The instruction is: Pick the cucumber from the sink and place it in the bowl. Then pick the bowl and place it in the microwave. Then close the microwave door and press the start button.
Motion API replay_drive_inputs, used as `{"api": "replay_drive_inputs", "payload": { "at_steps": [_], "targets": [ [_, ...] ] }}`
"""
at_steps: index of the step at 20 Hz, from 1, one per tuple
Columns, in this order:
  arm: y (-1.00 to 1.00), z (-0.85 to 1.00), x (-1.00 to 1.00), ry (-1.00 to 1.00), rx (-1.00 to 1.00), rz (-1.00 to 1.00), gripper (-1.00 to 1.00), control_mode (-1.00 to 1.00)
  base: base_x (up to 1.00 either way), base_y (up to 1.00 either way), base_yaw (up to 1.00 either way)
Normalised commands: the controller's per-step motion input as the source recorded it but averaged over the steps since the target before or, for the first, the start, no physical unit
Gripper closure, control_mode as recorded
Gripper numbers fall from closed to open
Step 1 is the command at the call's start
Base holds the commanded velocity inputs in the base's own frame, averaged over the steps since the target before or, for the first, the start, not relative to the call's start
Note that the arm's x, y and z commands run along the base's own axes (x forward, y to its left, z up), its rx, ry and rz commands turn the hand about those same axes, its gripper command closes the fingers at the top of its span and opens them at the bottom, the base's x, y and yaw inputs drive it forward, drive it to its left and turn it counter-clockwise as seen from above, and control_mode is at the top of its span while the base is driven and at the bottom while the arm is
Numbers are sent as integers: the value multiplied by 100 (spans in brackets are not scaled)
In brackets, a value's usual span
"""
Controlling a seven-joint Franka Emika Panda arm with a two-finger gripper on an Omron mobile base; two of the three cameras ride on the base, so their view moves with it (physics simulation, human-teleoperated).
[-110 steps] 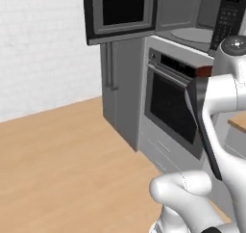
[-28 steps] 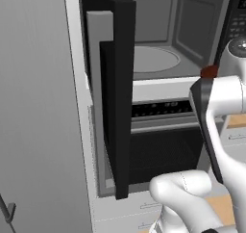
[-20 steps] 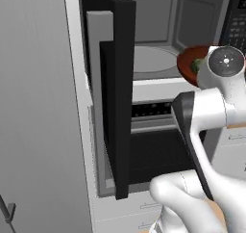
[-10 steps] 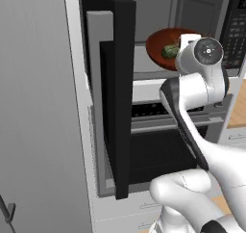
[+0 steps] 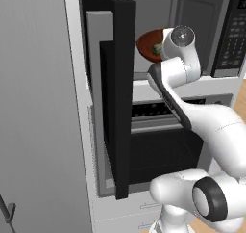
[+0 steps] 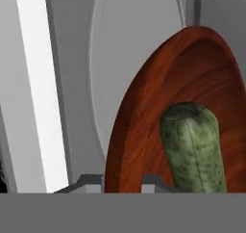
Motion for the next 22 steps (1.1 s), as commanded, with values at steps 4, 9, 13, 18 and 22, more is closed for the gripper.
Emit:
{"api": "replay_drive_inputs", "payload": {
  "at_steps": [4,9,13,18,22],
  "targets": [
    [0,-24,81,18,0,0,100,-100,0,0,0],
    [8,-39,32,7,0,0,100,-100,0,0,0],
    [13,-3,45,0,0,0,100,-100,0,0,0],
    [29,0,10,0,0,0,-100,-100,0,0,0],
    [19,0,-43,-10,-2,0,-100,-100,0,0,0]
  ]
}}
